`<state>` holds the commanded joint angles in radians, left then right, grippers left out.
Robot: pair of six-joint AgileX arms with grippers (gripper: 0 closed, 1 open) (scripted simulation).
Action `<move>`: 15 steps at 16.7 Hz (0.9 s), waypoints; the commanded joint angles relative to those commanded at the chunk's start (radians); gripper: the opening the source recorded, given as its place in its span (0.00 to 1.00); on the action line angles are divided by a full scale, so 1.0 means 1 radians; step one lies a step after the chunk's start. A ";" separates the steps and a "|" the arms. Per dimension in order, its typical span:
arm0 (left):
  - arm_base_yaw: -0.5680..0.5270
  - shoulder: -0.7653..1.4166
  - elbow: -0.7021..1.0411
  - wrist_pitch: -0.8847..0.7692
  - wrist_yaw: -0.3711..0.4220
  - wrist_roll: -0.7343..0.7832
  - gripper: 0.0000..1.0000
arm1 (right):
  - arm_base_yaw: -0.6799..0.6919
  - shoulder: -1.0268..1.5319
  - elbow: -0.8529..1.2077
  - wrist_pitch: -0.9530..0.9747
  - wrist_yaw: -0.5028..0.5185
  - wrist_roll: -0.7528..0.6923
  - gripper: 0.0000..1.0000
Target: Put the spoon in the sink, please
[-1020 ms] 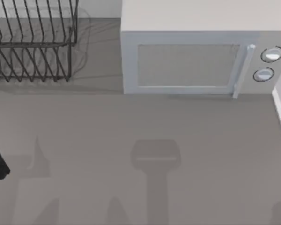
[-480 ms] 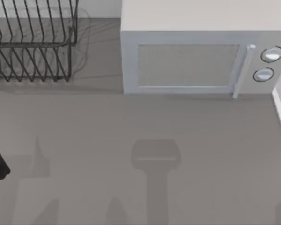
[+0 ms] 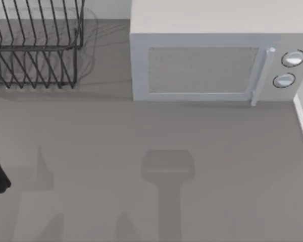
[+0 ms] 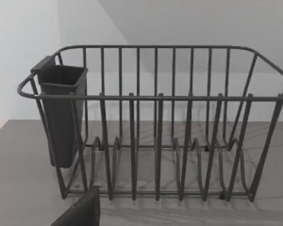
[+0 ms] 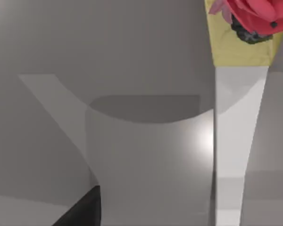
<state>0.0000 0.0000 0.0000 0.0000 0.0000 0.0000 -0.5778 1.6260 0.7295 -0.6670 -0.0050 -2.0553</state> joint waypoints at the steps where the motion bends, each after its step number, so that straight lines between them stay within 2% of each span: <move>1: 0.000 0.000 0.000 0.000 0.000 0.000 1.00 | 0.000 0.018 -0.020 0.034 0.000 0.000 1.00; 7: 0.000 0.000 0.000 0.000 0.000 0.000 1.00 | 0.000 0.040 -0.044 0.075 0.000 0.000 1.00; 15: 0.000 0.000 0.000 0.000 0.000 0.000 1.00 | 0.000 0.040 -0.044 0.075 0.000 0.000 0.40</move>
<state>0.0000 0.0000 0.0000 0.0000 0.0000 0.0000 -0.5779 1.6665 0.6856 -0.5925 -0.0049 -2.0554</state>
